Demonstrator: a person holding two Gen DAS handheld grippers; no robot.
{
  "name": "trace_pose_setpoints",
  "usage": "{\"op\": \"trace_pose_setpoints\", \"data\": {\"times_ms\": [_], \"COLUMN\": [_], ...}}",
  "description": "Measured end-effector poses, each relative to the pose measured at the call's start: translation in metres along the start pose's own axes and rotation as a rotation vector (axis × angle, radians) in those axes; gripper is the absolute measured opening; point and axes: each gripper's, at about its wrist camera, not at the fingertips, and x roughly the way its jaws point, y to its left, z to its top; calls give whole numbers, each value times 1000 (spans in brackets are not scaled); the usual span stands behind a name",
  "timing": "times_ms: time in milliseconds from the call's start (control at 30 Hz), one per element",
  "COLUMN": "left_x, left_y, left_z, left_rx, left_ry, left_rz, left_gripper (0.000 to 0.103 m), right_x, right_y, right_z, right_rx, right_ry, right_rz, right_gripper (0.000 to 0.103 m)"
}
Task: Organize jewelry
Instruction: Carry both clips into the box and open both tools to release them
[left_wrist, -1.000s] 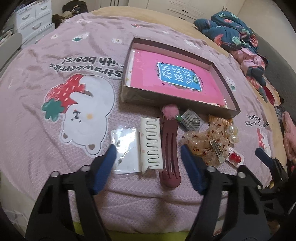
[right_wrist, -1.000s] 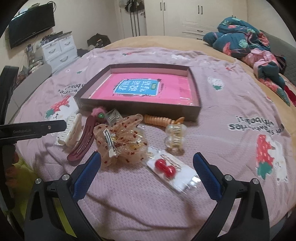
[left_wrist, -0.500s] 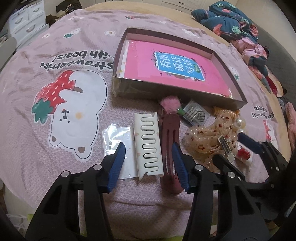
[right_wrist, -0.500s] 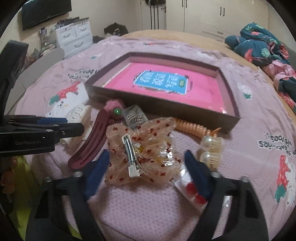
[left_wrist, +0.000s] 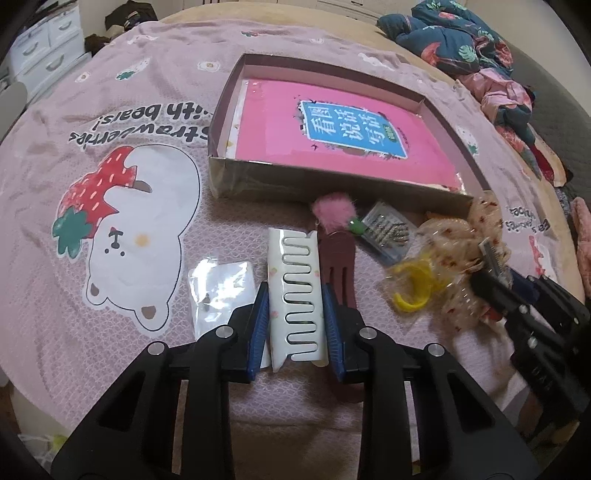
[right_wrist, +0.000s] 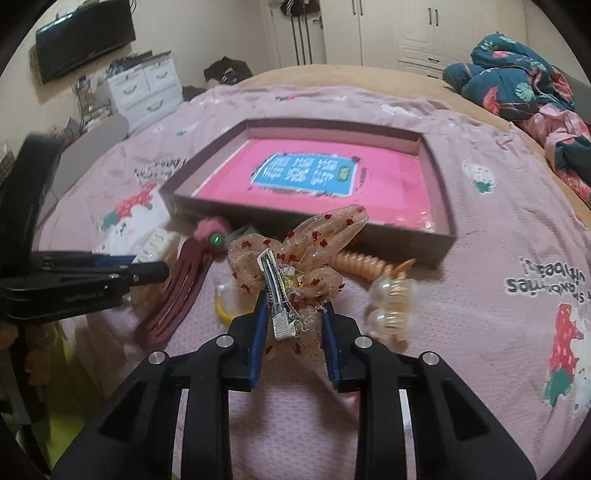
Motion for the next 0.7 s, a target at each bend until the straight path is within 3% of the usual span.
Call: {"op": "trace_pose_setpoints", "data": {"times_ms": [367,700], "left_x": [-24,-30], "left_y": [-1,10], "left_z": [25,70], "left_rx": [-6,-10], "left_ry": [-69,-135], "left_rz": [-36,-2], "left_gripper": [19,19], "right_x": [-29,-28], "right_y": [-38,-53], "right_z": [15,37], "right_rx": [79,86], "right_ry": [-55,-91], "right_rz": [-21,-45], "right_gripper": [26,26]}}
